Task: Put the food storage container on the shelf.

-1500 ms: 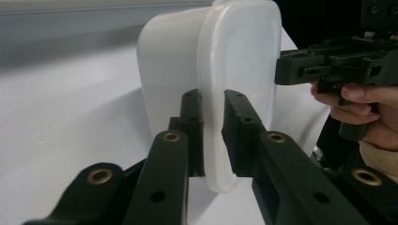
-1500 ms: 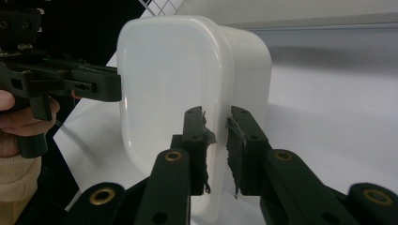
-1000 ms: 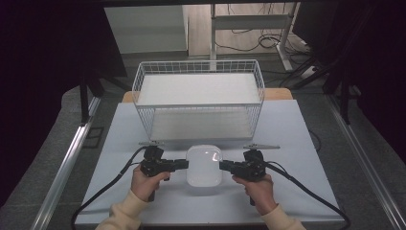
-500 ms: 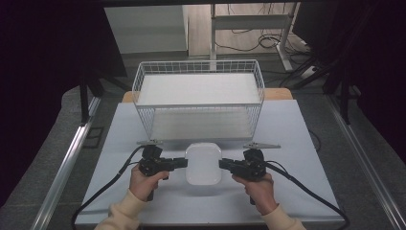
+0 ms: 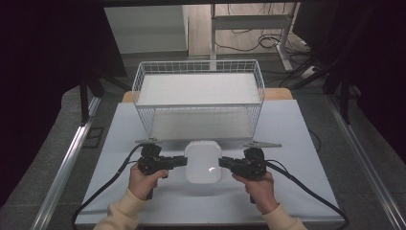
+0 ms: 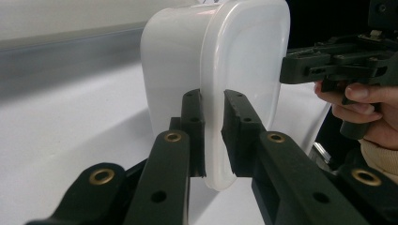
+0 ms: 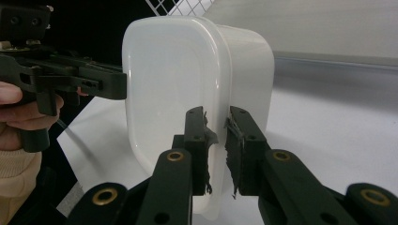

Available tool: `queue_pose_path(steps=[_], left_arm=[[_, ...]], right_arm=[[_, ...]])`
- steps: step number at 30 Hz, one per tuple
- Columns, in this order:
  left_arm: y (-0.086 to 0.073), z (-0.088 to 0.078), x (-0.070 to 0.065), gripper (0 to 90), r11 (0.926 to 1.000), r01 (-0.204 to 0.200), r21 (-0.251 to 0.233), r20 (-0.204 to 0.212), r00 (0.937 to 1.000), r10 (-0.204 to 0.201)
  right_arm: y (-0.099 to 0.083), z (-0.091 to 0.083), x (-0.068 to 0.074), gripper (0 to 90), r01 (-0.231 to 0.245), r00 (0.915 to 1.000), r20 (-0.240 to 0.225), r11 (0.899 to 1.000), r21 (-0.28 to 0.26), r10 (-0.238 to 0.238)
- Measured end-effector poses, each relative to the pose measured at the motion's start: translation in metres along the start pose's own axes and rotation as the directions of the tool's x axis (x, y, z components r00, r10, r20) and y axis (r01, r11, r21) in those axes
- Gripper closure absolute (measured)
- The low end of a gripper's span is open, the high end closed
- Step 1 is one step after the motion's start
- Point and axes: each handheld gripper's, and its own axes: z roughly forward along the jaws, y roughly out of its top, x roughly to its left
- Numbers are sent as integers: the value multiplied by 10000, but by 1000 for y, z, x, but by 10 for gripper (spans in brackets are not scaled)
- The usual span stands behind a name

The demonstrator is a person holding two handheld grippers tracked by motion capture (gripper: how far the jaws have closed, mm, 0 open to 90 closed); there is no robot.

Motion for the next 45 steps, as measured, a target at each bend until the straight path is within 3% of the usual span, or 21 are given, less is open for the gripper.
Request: queue_pose_path(steps=[8,18,31,45], left_arm=[[7,-3,-4,797,9998,-198,-75,31,9998,199],[23,-13,-10,797,9983,-465,-366,7,9989,465],[60,-33,-24,798,9915,-936,-901,-38,9956,937],[99,-50,-33,797,9826,-1351,-1271,-276,9908,1327]], right_arm=[[5,-5,1,788,25,10000,-91,9998,-178,-27],[22,-11,8,788,497,9987,-59,9978,-432,-500],[62,-25,22,788,1058,9944,34,9908,-841,-1059],[103,-33,30,788,1341,9907,-30,9817,-1355,-1358]])
